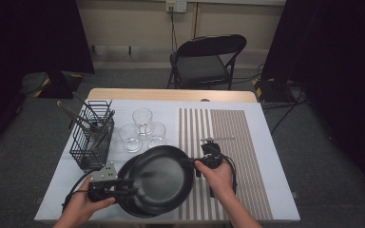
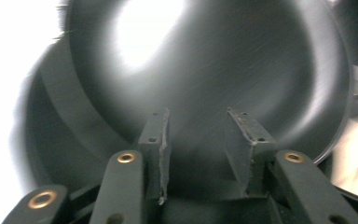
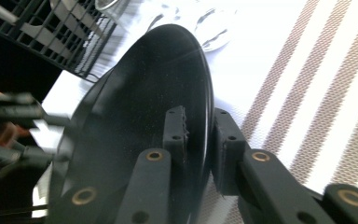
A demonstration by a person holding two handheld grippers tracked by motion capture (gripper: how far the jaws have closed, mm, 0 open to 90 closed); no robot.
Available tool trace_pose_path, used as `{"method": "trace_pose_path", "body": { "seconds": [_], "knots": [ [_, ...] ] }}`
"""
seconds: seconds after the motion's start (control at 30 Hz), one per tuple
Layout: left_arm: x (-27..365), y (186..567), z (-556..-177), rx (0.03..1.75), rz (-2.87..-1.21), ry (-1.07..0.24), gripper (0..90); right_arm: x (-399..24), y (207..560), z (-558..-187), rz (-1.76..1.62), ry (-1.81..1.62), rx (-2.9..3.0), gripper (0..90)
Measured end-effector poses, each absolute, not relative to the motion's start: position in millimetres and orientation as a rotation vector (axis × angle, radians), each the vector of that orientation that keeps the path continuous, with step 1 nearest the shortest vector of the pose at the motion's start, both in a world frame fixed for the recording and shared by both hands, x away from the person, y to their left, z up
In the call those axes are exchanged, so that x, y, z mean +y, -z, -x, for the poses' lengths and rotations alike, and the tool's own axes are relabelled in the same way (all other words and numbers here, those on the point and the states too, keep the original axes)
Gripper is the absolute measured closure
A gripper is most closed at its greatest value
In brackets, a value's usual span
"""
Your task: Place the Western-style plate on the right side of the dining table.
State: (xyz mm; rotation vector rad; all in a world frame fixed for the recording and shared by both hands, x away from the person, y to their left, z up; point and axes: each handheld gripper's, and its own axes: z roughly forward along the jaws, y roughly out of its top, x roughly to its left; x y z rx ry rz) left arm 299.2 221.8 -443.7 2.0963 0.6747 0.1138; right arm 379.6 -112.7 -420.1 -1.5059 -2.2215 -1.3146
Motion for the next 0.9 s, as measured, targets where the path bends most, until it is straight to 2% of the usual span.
{"method": "trace_pose_path", "body": {
  "seconds": [0.07,0.13,0.23,0.33,0.43,0.5,0.57,0.63,0.7,0.9],
  "knots": [
    [203.2,446.6,-295.2,0.590,-2.182,-0.172,59.5,-108.8,421.2,-378.6,1.494,1.309,-2.217,79.7],
    [193.3,441.6,-294.7,0.564,-2.187,-0.155,58.0,-98.3,419.0,-376.4,1.492,1.292,-2.224,82.1],
    [193.2,441.0,-295.2,0.575,-2.181,-0.164,57.2,-95.6,416.3,-377.3,1.516,1.302,-2.238,83.5],
    [201.0,441.7,-297.0,0.608,-2.167,-0.198,51.8,-95.4,417.7,-381.3,1.506,1.325,-2.218,84.3],
    [205.3,438.9,-299.2,0.624,-2.158,-0.238,39.9,-95.2,416.9,-382.3,1.512,1.328,-2.201,84.7],
    [206.0,437.1,-298.8,0.628,-2.165,-0.259,37.6,-95.5,417.0,-382.9,1.518,1.330,-2.187,84.8],
    [205.5,436.4,-298.6,0.637,-2.156,-0.277,27.8,-96.6,418.0,-384.9,1.522,1.338,-2.168,85.0],
    [206.0,436.0,-299.0,0.646,-2.150,-0.287,22.1,-96.9,418.4,-386.1,1.531,1.337,-2.160,85.0],
    [207.4,435.4,-299.3,0.651,-2.151,-0.301,19.8,-97.6,417.7,-387.0,1.526,1.338,-2.164,85.0],
    [209.5,438.6,-299.1,0.657,-2.168,-0.284,21.0,-106.7,417.4,-390.7,1.559,1.347,-2.156,85.0]
  ]
}}
